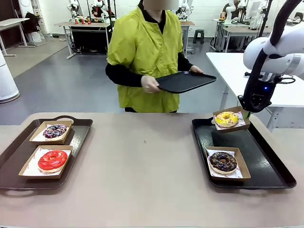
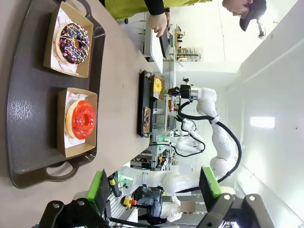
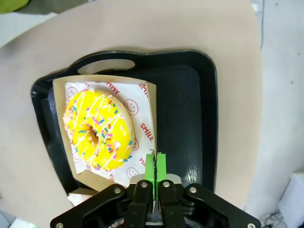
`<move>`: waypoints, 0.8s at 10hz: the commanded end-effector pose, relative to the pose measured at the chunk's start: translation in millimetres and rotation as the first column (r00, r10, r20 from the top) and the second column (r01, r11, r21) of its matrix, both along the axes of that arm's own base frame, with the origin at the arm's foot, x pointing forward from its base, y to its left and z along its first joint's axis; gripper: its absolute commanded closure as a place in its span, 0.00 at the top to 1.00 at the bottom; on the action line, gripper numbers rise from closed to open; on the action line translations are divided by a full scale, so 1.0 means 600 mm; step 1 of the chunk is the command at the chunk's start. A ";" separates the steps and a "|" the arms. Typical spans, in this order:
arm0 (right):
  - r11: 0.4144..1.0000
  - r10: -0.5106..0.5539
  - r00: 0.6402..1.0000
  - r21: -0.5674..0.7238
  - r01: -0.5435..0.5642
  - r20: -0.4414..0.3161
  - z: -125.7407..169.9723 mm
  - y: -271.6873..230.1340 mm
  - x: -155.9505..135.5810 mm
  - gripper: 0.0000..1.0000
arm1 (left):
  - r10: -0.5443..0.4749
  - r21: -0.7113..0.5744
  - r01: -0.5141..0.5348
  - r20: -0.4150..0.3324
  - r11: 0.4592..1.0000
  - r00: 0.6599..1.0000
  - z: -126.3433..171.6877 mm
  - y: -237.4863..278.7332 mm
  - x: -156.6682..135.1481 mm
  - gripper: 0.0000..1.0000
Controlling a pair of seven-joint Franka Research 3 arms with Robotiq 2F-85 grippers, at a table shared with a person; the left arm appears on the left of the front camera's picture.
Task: Individually package the donuts and arrange them on the tray.
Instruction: Place the picked Paper togo box on the Handle tray.
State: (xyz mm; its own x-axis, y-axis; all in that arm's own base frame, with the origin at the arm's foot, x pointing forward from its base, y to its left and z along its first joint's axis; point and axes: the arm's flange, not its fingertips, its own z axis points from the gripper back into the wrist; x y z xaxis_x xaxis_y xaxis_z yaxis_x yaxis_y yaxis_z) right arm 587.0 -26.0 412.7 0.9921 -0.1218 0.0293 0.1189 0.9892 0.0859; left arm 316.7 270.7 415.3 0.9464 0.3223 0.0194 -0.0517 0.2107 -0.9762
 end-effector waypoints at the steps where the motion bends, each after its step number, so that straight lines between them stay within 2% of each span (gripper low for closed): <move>1: 1.000 0.014 1.000 0.017 -0.014 0.002 0.003 -0.006 -0.003 0.01 | -0.004 0.006 0.004 0.000 1.000 1.000 0.003 0.000 -0.005 1.00; 4: 1.000 0.002 1.000 0.001 -0.002 0.000 0.000 -0.003 0.000 0.01 | -0.004 0.006 0.004 0.000 1.000 1.000 0.003 0.000 -0.005 1.00; 8: 1.000 -0.023 1.000 0.011 0.023 -0.010 -0.030 0.013 0.001 0.01 | -0.004 0.006 0.004 0.000 1.000 1.000 0.003 0.000 -0.005 1.00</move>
State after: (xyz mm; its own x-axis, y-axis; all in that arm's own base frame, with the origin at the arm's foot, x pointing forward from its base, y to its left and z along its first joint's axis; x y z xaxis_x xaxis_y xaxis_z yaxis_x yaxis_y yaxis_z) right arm 587.3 -22.7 401.0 0.9928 -0.1197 0.0093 0.1185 0.9892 0.0868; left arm 316.7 270.7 415.3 0.9465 0.3222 0.0194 -0.0517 0.2107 -0.9762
